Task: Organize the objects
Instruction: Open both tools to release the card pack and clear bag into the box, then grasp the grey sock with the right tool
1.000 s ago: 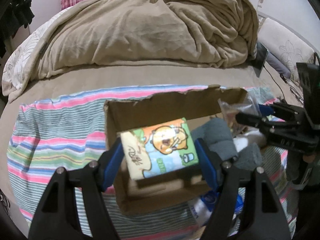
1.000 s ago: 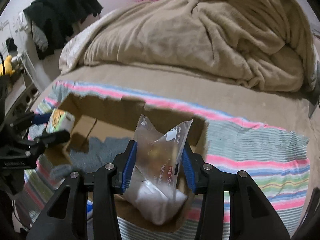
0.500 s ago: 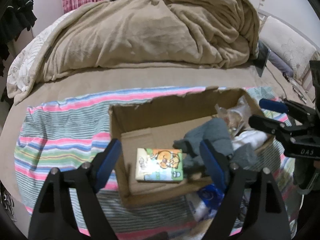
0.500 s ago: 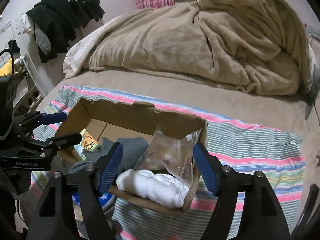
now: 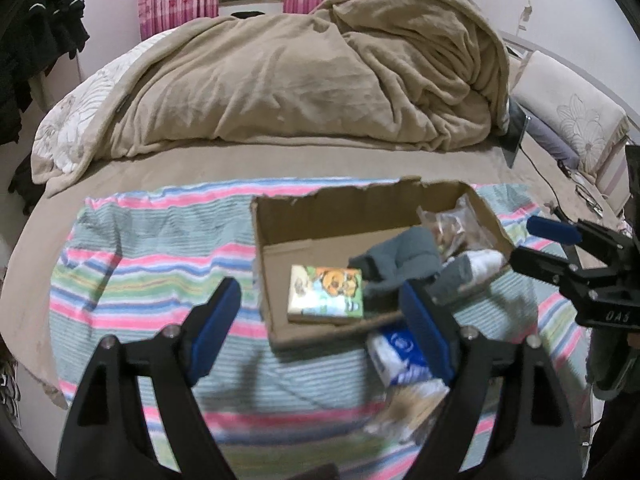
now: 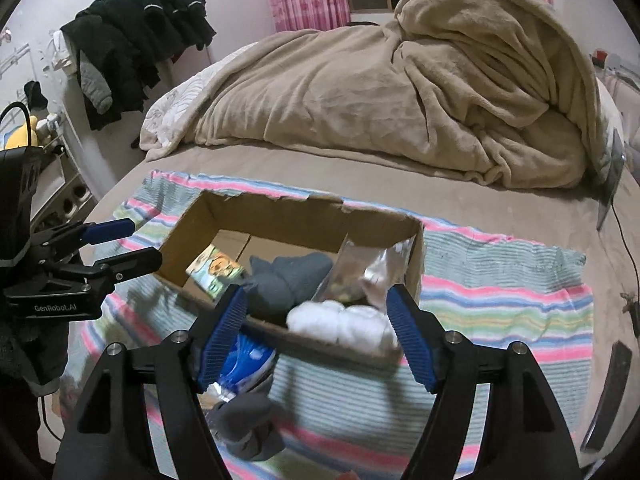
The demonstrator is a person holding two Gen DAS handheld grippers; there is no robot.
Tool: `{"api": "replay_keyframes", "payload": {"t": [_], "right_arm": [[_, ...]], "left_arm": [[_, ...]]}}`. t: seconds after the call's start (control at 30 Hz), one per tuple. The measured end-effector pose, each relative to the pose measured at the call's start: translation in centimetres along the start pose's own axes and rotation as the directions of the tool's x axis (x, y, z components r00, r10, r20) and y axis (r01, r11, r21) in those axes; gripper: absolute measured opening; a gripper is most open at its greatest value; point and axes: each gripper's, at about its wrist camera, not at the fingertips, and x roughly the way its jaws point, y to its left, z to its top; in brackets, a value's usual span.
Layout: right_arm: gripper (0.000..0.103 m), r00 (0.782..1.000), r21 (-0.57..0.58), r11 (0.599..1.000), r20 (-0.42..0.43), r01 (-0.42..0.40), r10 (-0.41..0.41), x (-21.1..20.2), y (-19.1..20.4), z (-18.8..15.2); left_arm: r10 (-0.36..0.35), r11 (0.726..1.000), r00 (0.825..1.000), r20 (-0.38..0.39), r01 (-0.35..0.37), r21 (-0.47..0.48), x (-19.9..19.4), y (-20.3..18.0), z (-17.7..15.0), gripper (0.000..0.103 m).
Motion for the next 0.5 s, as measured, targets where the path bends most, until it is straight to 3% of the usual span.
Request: {"api": "replay_keyframes", "payload": {"t": [0.5], "right_arm": [[0.076,0.998,0.015,1.000,-0.058,-0.007,0.008,-1.1,2.2,-3.5]], "left_arm": [[-0.016,0.999,0.999,-0.034,0.015,-0.031,-1.7,0.8,-4.3,0.083]]}}
